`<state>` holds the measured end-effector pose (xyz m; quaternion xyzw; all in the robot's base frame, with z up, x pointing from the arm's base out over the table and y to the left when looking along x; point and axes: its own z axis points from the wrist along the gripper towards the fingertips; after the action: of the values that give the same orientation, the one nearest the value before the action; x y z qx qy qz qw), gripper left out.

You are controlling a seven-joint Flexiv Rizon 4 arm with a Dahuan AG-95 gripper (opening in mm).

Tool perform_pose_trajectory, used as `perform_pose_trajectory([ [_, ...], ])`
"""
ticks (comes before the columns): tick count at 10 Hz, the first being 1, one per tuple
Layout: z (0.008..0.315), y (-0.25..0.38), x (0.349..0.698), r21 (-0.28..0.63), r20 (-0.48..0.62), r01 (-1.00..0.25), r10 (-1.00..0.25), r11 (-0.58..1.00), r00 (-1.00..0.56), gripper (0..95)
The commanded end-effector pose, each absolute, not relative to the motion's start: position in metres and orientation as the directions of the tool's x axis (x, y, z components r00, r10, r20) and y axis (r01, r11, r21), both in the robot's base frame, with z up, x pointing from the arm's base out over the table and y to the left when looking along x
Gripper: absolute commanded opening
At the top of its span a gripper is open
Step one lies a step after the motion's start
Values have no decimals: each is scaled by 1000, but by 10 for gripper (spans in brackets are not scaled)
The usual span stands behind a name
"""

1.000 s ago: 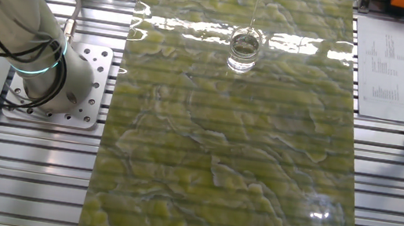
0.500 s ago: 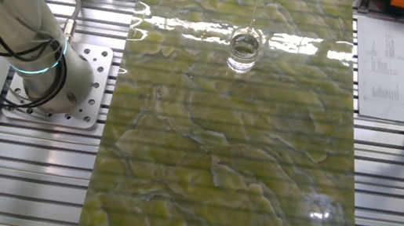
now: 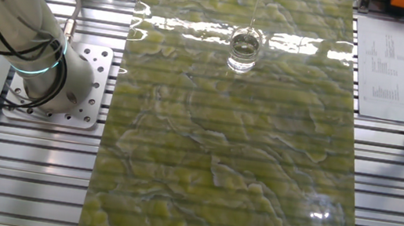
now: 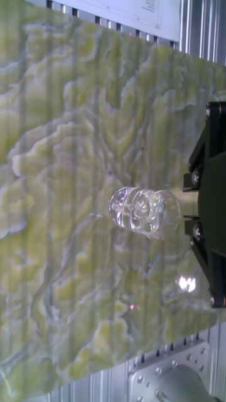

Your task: Stir the beaker with a glass rod

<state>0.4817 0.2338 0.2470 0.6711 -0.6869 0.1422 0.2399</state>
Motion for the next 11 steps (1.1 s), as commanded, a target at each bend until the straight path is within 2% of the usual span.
perform_pose_trajectory([
  [1,247,232,481,108,522,-992,-853,70,-4,190],
  [2,247,232,481,83,527,-991,-849,100,-41,190],
  [3,247,232,481,71,523,-992,-851,105,-53,0],
  [4,247,232,481,74,518,-992,-854,103,-50,0],
  [5,247,232,481,85,506,-989,-860,118,-59,190],
  [11,249,256,469,83,530,-986,-844,146,-80,190],
])
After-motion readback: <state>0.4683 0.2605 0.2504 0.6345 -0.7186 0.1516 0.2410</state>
